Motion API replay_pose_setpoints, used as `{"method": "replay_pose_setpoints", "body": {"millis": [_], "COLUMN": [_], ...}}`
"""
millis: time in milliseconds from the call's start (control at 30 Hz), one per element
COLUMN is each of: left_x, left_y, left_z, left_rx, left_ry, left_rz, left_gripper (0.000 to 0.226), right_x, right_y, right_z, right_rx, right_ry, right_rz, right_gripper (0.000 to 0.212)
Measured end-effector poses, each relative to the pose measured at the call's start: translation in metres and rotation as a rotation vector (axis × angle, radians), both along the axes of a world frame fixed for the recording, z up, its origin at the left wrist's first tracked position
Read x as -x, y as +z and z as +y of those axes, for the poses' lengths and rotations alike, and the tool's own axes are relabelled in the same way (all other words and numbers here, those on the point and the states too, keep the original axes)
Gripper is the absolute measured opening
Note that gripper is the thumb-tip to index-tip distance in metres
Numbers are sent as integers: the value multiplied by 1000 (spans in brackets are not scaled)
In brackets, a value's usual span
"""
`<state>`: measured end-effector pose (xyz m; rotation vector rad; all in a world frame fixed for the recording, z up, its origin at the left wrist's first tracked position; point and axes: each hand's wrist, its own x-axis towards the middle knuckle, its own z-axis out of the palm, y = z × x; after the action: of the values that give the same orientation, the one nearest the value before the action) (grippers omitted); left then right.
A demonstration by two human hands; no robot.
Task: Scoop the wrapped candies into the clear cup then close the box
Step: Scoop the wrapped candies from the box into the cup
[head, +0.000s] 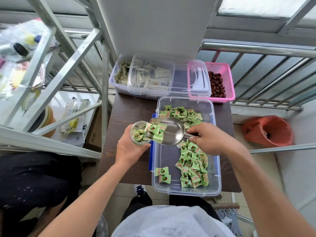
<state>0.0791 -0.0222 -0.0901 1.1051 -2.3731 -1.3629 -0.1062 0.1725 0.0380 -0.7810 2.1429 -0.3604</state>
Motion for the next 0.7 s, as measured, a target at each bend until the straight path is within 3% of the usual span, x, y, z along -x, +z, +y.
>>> {"method": "replay_pose_setpoints", "body": {"millis": [267, 467, 700], "left_x": [-2, -3, -3], "left_y": [6, 7, 2], "left_z": [3, 4, 2], "left_rx": [11, 14, 24], "left_ry": [-3, -4, -15], "left_rz": [4, 18, 7], "left_gripper": [79, 71, 80], "right_x": [-15, -20, -20], "right_y": [25, 35, 40], "right_z": [-37, -47, -49], "right_rx": [-73, -108, -96], "right_ry": [179, 221, 221], "right_rz": [184, 220, 266], "right_gripper": [16, 15, 9]}}
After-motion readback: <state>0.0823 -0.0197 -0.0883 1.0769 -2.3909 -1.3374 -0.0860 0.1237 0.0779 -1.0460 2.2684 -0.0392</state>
